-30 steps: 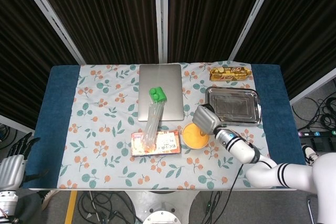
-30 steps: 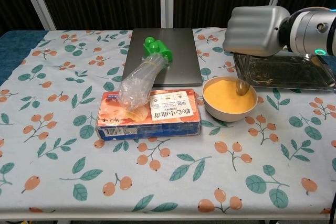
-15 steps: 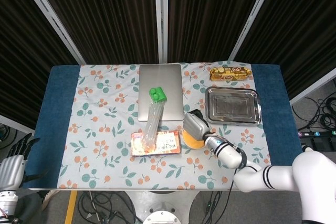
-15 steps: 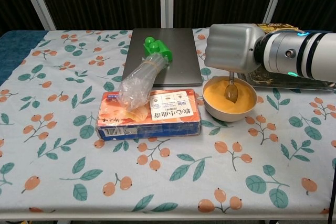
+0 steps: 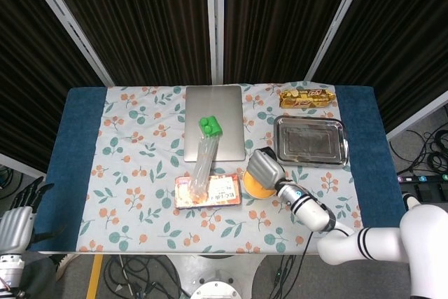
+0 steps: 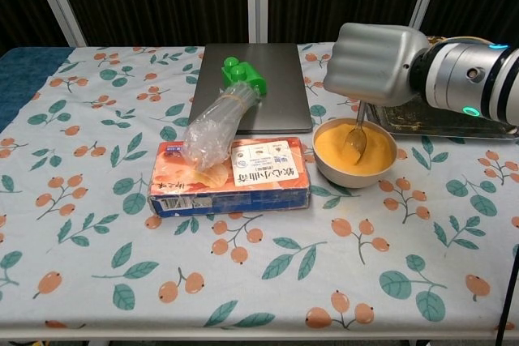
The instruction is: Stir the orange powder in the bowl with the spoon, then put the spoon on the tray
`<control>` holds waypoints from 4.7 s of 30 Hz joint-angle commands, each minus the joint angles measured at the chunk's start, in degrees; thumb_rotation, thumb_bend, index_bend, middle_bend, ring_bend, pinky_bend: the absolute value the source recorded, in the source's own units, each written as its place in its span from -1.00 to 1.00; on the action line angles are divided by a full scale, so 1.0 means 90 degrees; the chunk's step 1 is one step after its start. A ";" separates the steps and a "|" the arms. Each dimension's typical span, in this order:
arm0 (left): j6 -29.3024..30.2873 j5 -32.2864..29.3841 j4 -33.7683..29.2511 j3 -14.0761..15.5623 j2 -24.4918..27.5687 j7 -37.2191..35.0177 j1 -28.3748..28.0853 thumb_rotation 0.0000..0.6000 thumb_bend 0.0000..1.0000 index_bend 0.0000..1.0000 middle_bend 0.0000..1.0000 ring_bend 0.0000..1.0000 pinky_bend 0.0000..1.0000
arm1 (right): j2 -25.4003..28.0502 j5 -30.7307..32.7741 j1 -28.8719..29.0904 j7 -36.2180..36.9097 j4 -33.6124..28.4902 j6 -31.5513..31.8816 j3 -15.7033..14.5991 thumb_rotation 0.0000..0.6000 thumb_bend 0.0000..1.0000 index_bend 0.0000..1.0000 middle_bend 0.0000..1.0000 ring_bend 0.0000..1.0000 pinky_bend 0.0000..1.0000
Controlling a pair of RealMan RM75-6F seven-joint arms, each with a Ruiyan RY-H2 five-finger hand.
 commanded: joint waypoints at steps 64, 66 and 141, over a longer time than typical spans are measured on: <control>0.0030 -0.0032 0.0204 0.0030 -0.0133 -0.0200 0.0097 1.00 -0.75 -0.59 -0.76 -0.85 -0.77 | 0.0085 -0.0619 0.0350 -0.1531 -0.0166 -0.0020 -0.0172 1.00 0.04 0.70 0.99 0.98 1.00; 0.0036 -0.0028 0.0205 0.0031 -0.0138 -0.0200 0.0100 1.00 -0.75 -0.59 -0.76 -0.85 -0.77 | 0.0008 -0.0609 0.0373 -0.1566 -0.0148 -0.0082 -0.0171 1.00 0.04 0.70 0.99 0.98 1.00; 0.0134 0.0085 -0.0111 0.0016 0.0018 0.0097 0.0103 1.00 -0.75 -0.59 -0.76 -0.85 -0.77 | -0.0106 0.0485 -0.0643 -0.0318 -0.0076 0.0969 0.0672 1.00 0.02 1.00 0.97 0.86 0.62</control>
